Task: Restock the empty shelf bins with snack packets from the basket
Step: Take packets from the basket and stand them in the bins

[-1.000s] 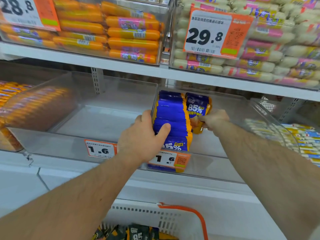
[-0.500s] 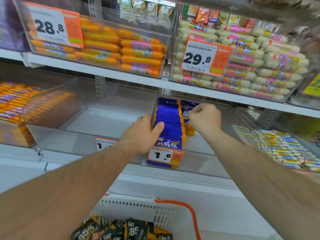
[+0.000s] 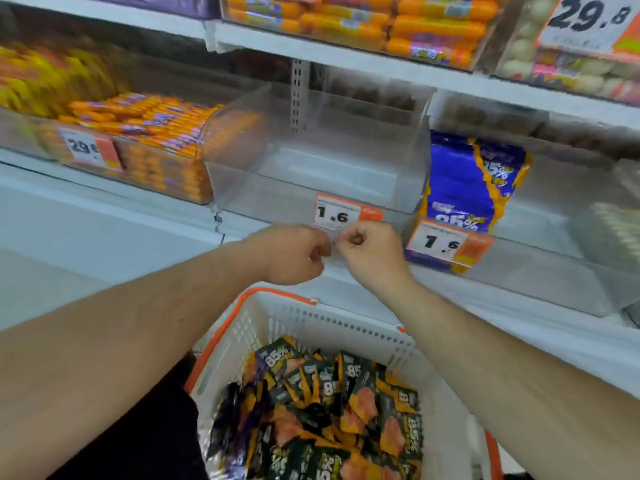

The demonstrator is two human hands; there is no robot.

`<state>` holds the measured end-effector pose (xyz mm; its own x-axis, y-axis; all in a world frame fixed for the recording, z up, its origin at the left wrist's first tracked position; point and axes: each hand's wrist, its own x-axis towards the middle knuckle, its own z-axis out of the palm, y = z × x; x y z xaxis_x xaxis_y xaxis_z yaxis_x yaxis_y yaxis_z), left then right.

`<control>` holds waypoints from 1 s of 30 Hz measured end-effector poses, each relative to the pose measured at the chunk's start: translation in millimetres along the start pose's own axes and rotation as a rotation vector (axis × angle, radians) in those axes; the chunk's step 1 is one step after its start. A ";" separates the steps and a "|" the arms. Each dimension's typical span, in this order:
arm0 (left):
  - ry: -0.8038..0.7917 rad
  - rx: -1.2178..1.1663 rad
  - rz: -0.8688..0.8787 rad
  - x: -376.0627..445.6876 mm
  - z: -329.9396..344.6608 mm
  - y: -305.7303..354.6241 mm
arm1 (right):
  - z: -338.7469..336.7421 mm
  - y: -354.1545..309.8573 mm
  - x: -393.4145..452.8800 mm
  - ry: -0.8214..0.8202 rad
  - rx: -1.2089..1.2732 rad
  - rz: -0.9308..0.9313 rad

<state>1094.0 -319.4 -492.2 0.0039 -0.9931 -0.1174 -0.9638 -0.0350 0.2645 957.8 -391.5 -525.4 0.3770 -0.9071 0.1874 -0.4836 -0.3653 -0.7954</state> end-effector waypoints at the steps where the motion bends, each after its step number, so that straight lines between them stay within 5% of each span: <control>1: -0.050 0.006 -0.011 -2.7 2.4 -7.5 | 14.8 5.7 -5.9 -0.050 -0.023 0.042; 12: -0.344 -0.083 -0.032 -8.3 2.6 -33.5 | 175.6 109.3 -88.8 -0.731 -0.220 0.572; 20: -0.405 -0.020 -0.021 2.3 8.9 -33.7 | 225.5 130.8 -94.7 -0.604 -0.033 0.924; 30: -0.406 -0.024 -0.038 5.3 7.3 -30.9 | 171.6 101.8 -65.0 -0.562 -0.232 0.560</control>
<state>1121.9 -322.7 -508.0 -0.0714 -0.8662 -0.4946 -0.9583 -0.0780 0.2749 1019.6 -333.8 -717.5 0.3404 -0.7504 -0.5666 -0.8447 0.0206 -0.5348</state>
